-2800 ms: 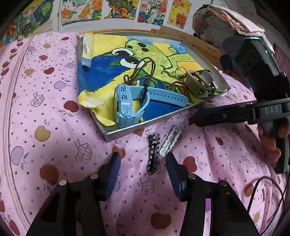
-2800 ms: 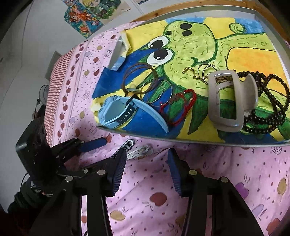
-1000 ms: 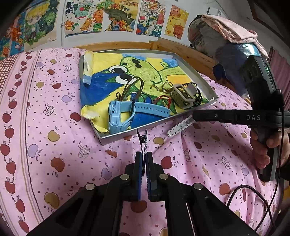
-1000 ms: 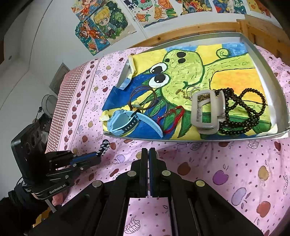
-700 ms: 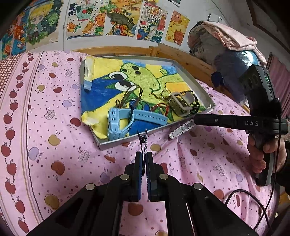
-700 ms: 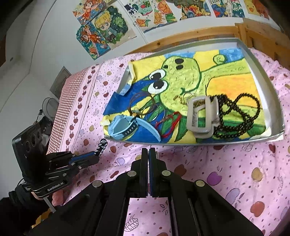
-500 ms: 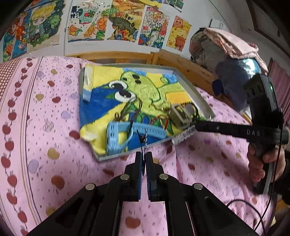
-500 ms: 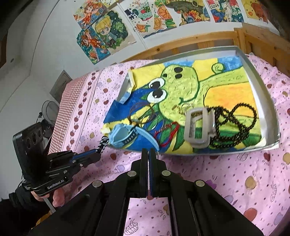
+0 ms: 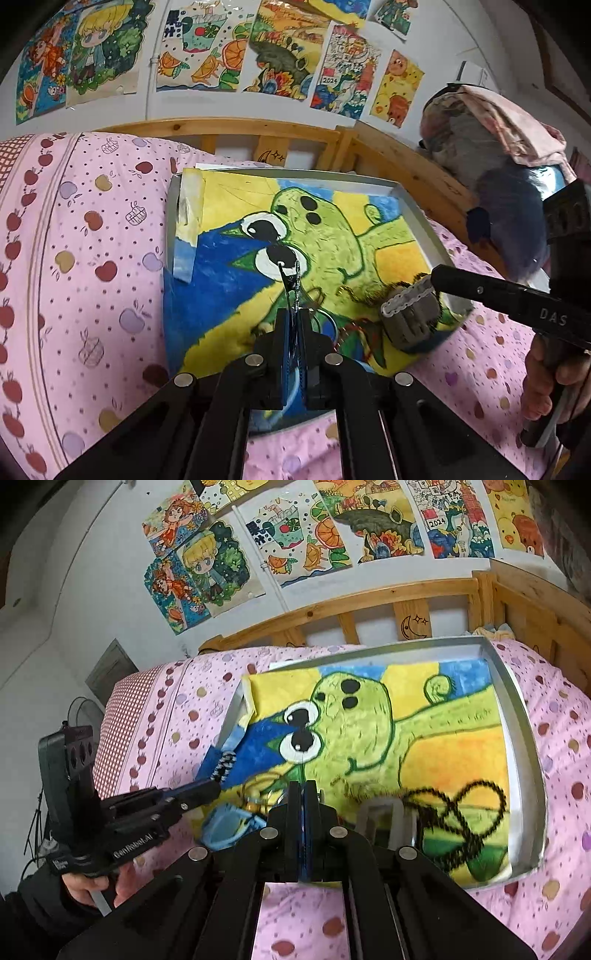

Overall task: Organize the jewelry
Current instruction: 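Carry the black-white clip into the tray with the left tool while the right tool carries the silver clip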

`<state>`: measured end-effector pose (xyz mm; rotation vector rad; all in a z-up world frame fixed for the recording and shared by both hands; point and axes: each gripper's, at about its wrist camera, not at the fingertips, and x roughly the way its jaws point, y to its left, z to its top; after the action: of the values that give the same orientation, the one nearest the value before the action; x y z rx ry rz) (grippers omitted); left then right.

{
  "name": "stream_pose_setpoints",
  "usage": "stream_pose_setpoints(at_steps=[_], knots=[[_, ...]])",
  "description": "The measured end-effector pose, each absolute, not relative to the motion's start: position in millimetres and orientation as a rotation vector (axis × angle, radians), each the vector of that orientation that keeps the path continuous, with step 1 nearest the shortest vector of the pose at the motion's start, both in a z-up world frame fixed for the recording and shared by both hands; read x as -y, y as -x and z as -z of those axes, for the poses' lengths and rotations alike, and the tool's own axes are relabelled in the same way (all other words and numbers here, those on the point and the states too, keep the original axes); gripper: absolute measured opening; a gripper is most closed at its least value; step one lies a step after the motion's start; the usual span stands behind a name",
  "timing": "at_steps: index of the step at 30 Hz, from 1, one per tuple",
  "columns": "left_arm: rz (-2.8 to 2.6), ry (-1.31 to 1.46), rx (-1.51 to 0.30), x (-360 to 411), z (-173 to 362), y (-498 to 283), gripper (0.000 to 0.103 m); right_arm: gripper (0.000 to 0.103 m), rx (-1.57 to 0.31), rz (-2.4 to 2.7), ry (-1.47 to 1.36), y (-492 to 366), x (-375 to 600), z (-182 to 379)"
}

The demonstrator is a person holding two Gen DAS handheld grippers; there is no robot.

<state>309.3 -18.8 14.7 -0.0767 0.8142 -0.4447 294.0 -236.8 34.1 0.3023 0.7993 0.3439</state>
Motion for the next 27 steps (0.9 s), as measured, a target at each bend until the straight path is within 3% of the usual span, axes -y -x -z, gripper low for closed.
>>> stream_pose_setpoints(at_steps=[27], knots=[[0.374, 0.096, -0.902, 22.4, 6.5, -340.6, 0.005, 0.002, -0.843, -0.305, -0.252, -313.0, 227.3, -21.3]])
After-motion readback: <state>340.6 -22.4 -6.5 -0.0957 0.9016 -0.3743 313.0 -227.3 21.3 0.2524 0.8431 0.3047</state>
